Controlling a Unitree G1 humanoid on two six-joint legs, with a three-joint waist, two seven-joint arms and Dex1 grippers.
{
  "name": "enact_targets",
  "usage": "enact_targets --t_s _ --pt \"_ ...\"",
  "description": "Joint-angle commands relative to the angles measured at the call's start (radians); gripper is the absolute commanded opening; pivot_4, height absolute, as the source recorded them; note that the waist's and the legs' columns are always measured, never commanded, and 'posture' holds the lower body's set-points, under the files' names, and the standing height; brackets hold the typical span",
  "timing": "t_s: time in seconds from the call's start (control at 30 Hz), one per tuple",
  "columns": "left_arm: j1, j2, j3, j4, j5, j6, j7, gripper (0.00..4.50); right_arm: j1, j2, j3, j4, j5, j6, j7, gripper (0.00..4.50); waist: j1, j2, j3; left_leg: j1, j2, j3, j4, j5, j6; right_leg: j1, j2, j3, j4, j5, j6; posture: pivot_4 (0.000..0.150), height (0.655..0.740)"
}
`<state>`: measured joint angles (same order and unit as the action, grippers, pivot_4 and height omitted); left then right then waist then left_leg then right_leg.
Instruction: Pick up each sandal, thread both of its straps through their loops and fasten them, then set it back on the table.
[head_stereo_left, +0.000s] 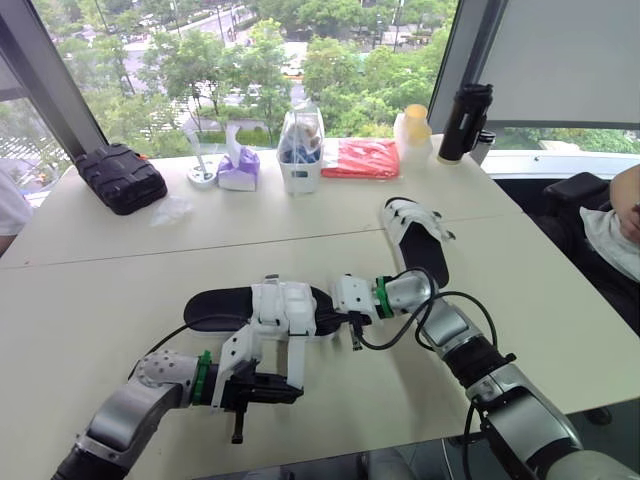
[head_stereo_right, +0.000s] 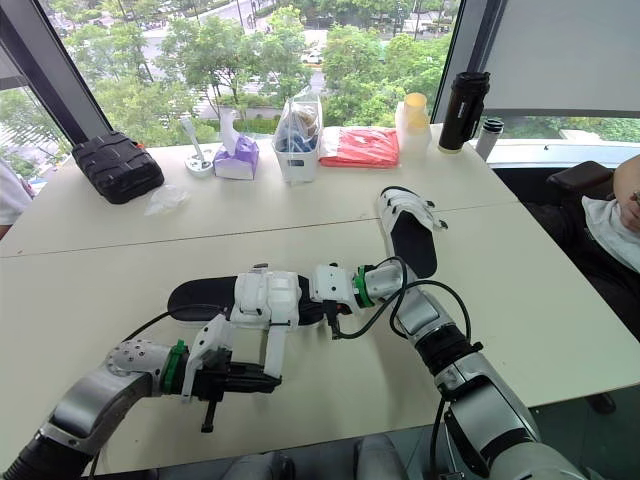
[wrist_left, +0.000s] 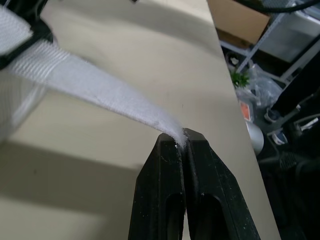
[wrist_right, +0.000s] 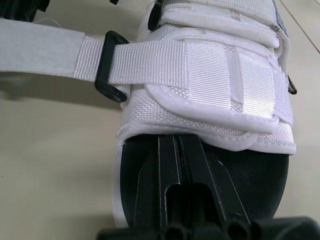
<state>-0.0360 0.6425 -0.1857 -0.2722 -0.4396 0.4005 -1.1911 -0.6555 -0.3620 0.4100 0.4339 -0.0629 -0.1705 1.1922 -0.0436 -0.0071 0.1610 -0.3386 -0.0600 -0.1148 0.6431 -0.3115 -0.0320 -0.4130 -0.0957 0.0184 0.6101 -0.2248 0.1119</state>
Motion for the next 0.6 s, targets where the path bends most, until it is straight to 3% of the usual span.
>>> enact_targets --t_s 0.03,0.4,0.6 --pt "-0.021 -0.008 0.047 -0.055 -0.072 -0.011 -0.013 0.08 0.055 -0.009 0.080 0.053 -0.063 0.038 0.032 0.00 0.001 0.000 0.000 0.000 0.000 0.000 0.000 0.000 0.000 0.000 0.000 0.000 0.000 0.000 0.000 0.150 0.7400" --pt "-0.256 0.017 0.214 0.014 -0.333 0.231 0.001 0.08 0.053 -0.005 0.080 0.058 -0.064 0.035 0.027 0.00 -0.001 -0.001 0.001 0.000 0.000 0.000 0.000 0.000 0.000 0.000 0.001 -0.001 0.000 0.001 0.003 0.150 0.7400" --pt "-0.451 -0.066 0.203 0.163 -0.328 0.280 0.043 0.08 0.051 -0.004 0.079 0.058 -0.065 0.035 0.026 0.00 -0.001 -0.002 0.002 -0.001 0.000 0.000 0.001 0.000 0.000 -0.002 0.001 0.000 0.001 0.002 0.003 0.150 0.7400"
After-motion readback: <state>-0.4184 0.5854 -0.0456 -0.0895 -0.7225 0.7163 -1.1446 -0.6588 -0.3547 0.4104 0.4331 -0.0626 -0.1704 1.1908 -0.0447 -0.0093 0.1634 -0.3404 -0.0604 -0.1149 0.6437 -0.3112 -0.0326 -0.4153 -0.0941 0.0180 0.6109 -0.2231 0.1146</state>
